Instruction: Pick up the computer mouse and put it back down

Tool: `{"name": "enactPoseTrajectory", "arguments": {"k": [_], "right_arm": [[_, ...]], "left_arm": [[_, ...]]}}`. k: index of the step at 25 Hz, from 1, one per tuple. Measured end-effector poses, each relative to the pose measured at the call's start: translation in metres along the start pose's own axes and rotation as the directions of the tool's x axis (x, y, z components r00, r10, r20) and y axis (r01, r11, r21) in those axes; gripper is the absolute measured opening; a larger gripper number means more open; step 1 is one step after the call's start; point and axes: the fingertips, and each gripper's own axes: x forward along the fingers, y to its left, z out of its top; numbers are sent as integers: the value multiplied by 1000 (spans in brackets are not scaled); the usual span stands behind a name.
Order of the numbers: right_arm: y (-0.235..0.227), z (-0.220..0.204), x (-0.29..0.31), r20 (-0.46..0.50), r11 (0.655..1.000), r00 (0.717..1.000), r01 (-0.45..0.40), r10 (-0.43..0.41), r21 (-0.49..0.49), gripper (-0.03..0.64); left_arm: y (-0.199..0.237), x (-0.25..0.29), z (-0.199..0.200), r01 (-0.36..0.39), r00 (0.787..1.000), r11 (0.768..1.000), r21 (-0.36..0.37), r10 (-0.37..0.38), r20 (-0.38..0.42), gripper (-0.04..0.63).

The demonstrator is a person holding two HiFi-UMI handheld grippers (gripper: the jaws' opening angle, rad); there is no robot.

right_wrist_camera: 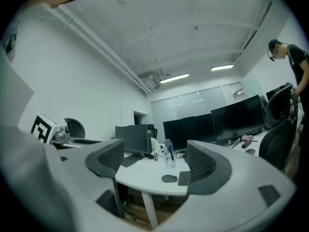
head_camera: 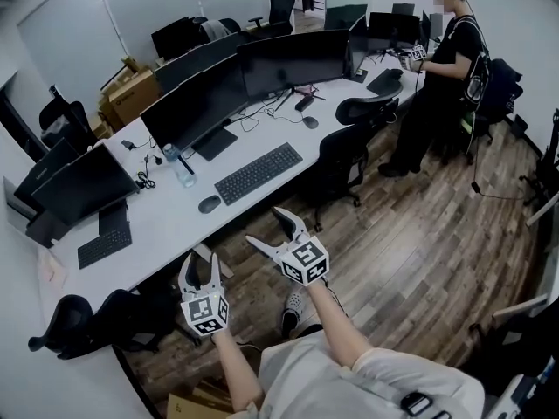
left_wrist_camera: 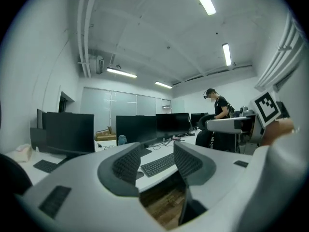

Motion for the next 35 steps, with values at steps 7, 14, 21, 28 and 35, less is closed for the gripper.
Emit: {"name": "enactPoseTrajectory", "arguments": {"k": [7,14,21,28,35], "right_arm": [[-10,1,29,-69,998,996,-63,62,-10,396],[-29,19,53,49,990,990,-135,133,30,408],[-56,3,90,52,990,990,-135,133,43,402],[-74,-21,138,12,987,988,-152,152,43,331],[-82,-41,171,39,984,989,-147,144,100,340]], "left_arm": [[1,40,34,20,992,999,45,-26,121,215],[3,84,39,39,990,997,73,-48,129,150],[10,119,34,71,986,994,88,-83,142,140],[20,167,4,114,991,977,183,-125,48,160],[56,193,-28,140,990,987,82,-139,-19,166]]}}
